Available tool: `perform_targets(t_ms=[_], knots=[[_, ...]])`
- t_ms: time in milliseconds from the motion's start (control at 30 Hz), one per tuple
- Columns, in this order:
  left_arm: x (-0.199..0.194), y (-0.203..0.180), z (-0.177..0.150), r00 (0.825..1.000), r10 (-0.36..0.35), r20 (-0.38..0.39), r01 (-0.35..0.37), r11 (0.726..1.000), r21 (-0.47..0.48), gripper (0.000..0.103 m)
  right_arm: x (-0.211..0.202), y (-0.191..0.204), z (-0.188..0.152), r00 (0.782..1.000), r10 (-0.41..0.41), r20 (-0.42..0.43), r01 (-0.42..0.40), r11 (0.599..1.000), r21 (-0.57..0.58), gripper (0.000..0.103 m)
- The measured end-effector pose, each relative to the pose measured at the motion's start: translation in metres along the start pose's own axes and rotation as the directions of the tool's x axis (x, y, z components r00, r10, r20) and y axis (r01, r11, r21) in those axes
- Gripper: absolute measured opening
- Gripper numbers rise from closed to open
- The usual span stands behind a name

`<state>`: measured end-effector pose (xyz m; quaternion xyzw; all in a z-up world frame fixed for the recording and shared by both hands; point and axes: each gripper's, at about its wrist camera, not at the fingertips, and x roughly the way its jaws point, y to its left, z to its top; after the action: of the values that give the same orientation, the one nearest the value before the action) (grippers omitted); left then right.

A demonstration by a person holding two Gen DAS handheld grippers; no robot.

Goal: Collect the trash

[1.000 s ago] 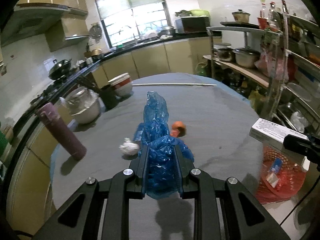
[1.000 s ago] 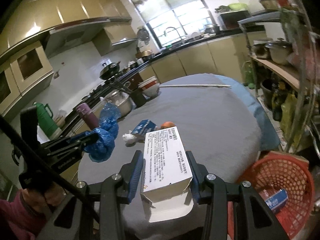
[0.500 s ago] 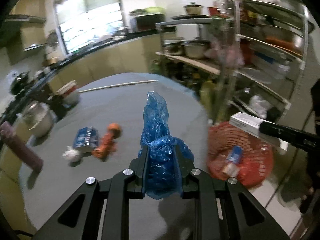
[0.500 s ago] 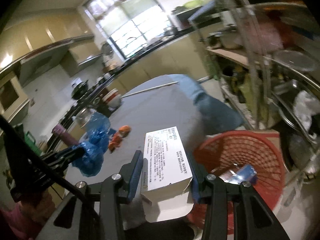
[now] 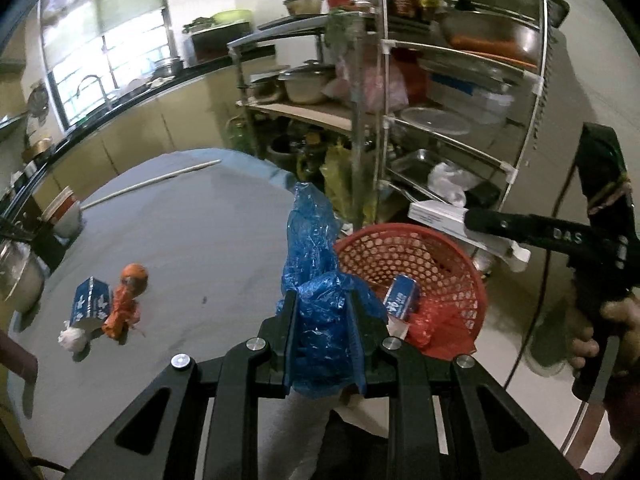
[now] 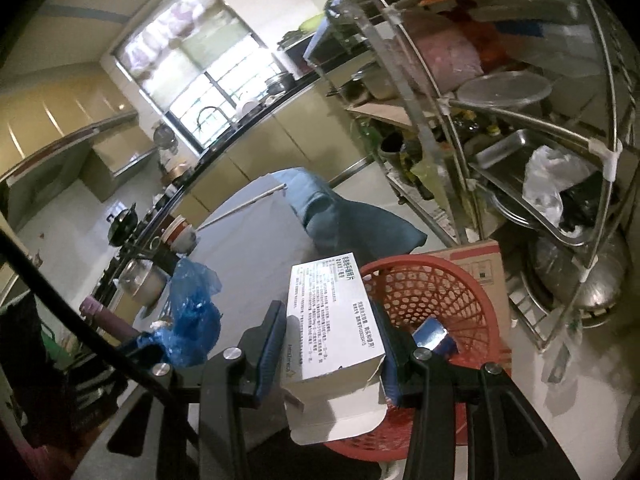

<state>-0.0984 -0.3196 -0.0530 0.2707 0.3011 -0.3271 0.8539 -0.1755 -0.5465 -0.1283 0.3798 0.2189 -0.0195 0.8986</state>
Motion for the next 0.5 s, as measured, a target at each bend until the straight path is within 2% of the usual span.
perform_targets(t_ms=[233, 500], knots=[[0.008, -0.007, 0.012, 0.999, -0.054, 0.000, 0.054, 0.998, 0.013, 0.024, 0.001, -0.004, 0.002, 1.000, 0.003, 0.025, -0.004, 0.999, 0.039, 0.045], [0.024, -0.019, 0.024, 0.986, -0.165, -0.018, 0.165, 0.986, 0.010, 0.024, -0.005, -0.016, 0.004, 0.999, 0.002, 0.051, -0.007, 0.995, 0.096, 0.046]])
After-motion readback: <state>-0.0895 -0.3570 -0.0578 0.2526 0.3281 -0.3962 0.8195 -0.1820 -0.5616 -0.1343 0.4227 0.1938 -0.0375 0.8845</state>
